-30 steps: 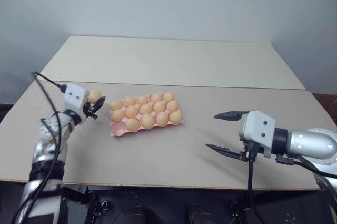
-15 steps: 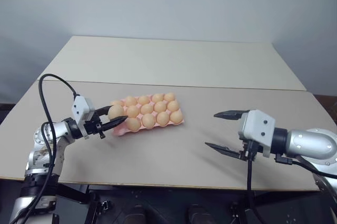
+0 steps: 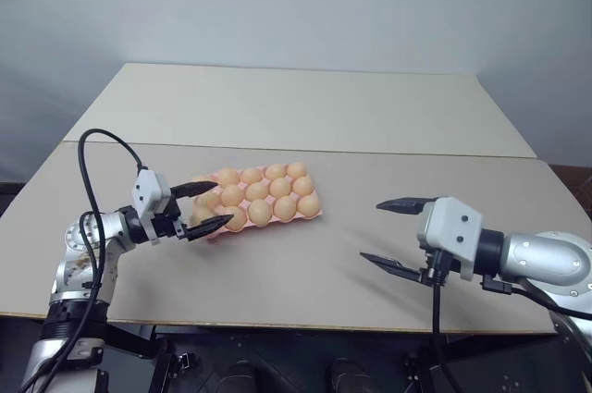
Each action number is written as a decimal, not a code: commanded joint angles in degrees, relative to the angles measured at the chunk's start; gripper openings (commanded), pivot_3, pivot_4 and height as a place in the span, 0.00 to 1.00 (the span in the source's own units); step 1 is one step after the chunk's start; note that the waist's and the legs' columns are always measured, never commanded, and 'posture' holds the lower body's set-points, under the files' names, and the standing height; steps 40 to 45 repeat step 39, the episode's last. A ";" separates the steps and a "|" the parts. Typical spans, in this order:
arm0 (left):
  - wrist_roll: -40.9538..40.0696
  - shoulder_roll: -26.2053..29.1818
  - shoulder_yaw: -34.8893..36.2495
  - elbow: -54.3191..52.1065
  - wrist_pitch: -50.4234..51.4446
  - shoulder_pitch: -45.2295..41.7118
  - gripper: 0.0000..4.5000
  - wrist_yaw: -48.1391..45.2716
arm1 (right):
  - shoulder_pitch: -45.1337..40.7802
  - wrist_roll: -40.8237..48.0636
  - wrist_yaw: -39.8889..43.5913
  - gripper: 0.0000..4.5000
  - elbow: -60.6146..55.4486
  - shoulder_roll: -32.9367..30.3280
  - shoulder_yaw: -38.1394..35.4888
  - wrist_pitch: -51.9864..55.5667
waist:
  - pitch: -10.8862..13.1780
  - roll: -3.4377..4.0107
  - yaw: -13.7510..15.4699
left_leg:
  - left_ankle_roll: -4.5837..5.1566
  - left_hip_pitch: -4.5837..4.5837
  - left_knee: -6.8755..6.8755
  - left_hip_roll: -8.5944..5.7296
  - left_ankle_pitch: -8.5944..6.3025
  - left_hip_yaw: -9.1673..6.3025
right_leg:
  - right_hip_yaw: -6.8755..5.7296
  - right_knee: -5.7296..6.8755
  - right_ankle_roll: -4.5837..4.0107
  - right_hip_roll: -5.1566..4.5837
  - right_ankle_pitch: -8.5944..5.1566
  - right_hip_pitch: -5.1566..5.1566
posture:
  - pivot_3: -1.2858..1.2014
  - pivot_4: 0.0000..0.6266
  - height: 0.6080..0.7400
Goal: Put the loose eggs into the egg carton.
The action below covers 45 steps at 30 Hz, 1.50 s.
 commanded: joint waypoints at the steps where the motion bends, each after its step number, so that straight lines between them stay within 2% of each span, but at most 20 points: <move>1: -0.49 0.11 1.33 -0.90 -1.05 -0.52 0.92 0.51 | -1.01 0.15 -0.45 1.00 -1.51 -0.28 -0.88 -0.34 | 0.00 0.00 0.00 | 0.00 0.00 0.00 0.00 0.00 0.00 | 0.00 0.00 0.00 0.00 0.00 0.00 | 0.52 0.24 1.00; 7: -0.45 1.16 2.48 -2.08 -1.25 0.64 0.92 1.96 | -0.87 0.03 -0.32 1.00 -1.30 -0.10 -0.77 -0.72 | 0.00 0.00 -0.04 | 0.00 0.00 0.00 0.00 0.00 0.00 | 0.00 -0.01 0.00 0.00 0.00 0.00 | 0.52 0.24 1.00; 11: -5.49 3.31 6.57 -7.28 3.19 2.62 0.92 1.73 | -0.26 0.09 -0.40 1.00 -1.77 -0.12 -1.26 -0.66 | 0.00 0.00 -0.15 | 0.00 -0.01 -0.01 0.01 0.00 0.00 | 0.00 -0.02 0.00 0.00 0.00 -0.01 | 0.52 0.24 1.00; 16: -6.89 12.29 13.17 -11.17 5.93 10.65 0.92 -2.31 | 1.06 0.59 0.48 1.00 -2.00 -0.84 -3.02 -0.78 | 0.01 0.01 -0.63 | 0.00 -0.01 -0.04 0.05 0.00 0.01 | 0.01 -0.01 0.00 0.01 0.00 -0.06 | 0.52 0.24 1.00; 22: -8.40 16.78 18.03 -18.41 9.56 19.07 0.92 -3.67 | 1.82 2.41 4.37 1.00 -0.26 -2.75 -6.53 -1.57 | 0.02 0.02 0.20 | 0.00 0.06 -0.04 0.05 -0.01 0.05 | 0.00 -0.06 0.00 -0.02 -0.01 0.03 | 0.52 0.24 1.00; 30: -11.25 18.37 22.07 -27.36 16.39 24.33 0.92 -2.67 | 1.56 4.04 12.19 1.00 4.94 -6.69 -11.02 -4.44 | 0.02 0.02 0.03 | 0.00 0.06 -0.04 0.07 -0.01 0.06 | 0.00 -0.05 0.00 0.01 -0.01 0.01 | 0.52 0.24 1.00; 38: -15.10 17.18 27.74 -36.79 23.18 29.39 0.92 1.30 | -1.59 2.65 17.36 1.00 11.69 -8.22 -7.43 -8.98 | 0.02 0.02 -0.17 | 0.01 0.07 -0.07 0.08 -0.01 0.08 | 0.03 -0.06 0.00 0.00 -0.01 -0.01 | 0.52 0.24 1.00; 45: -16.15 16.86 28.20 -37.46 24.51 29.84 0.92 2.03 | -2.05 2.65 17.74 1.00 12.14 -8.31 -7.15 -9.31 | 0.02 0.02 -0.17 | 0.01 0.07 -0.07 0.08 -0.01 0.09 | 0.03 -0.05 0.00 0.00 -0.02 -0.01 | 0.52 0.24 1.00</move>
